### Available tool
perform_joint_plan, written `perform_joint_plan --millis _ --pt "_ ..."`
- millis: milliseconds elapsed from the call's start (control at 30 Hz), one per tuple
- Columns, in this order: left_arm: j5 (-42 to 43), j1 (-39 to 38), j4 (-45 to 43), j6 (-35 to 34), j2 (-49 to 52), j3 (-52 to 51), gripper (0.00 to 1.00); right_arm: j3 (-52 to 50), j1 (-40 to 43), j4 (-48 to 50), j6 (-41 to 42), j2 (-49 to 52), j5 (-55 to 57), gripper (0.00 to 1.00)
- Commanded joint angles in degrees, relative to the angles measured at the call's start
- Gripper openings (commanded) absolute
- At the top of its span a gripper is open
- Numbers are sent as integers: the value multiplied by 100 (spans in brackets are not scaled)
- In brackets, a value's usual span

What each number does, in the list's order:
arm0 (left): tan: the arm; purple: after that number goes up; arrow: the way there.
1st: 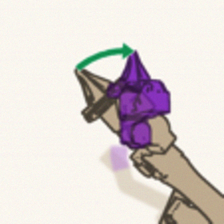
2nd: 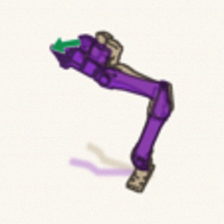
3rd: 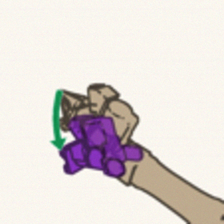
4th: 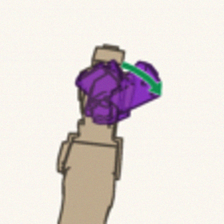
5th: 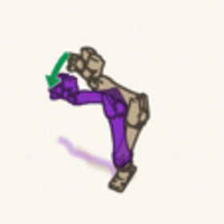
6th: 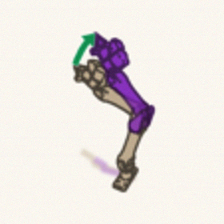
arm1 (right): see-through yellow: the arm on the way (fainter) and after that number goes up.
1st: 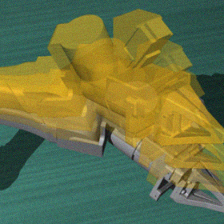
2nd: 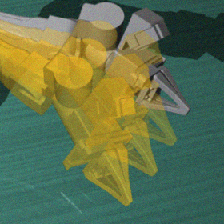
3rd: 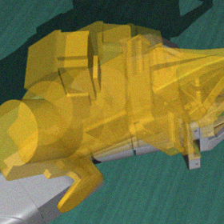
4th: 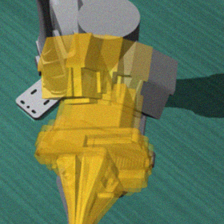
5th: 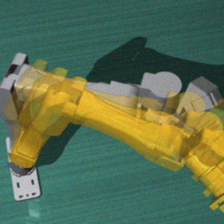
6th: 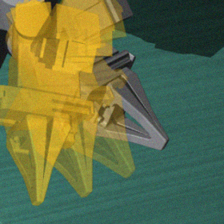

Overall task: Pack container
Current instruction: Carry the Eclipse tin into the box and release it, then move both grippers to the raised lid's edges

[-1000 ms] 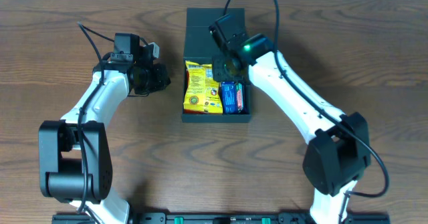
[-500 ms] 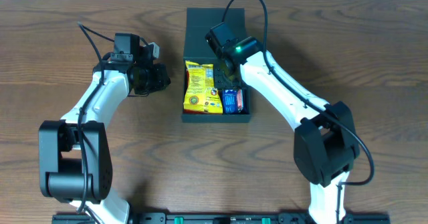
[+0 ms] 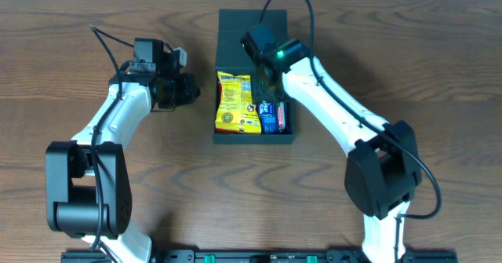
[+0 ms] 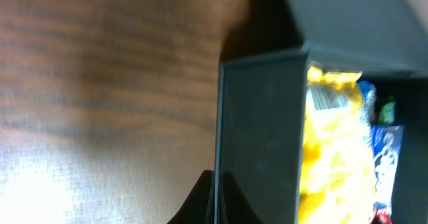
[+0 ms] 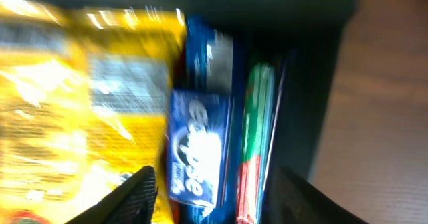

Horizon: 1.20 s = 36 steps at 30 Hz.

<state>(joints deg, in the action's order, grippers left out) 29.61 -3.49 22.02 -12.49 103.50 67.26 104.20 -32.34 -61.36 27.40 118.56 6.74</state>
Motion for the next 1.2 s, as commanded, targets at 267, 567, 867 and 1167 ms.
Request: perform_joint_plan --millis 267,567,867,1167 --pt "-15 289 -737 -1200 247 756 6 579 1958 651 -516 -232 -1360 2" --pt "271 348 1176 -1200 2509 3974 6 579 2798 1086 -501 367 -2621 2" --pt "826 352 3036 -1578 4522 6581 6 584 2994 1755 155 1742 -4369 2" --pt "879 118 3342 -1475 4684 6599 6 584 2752 2009 173 2243 -4780 2"
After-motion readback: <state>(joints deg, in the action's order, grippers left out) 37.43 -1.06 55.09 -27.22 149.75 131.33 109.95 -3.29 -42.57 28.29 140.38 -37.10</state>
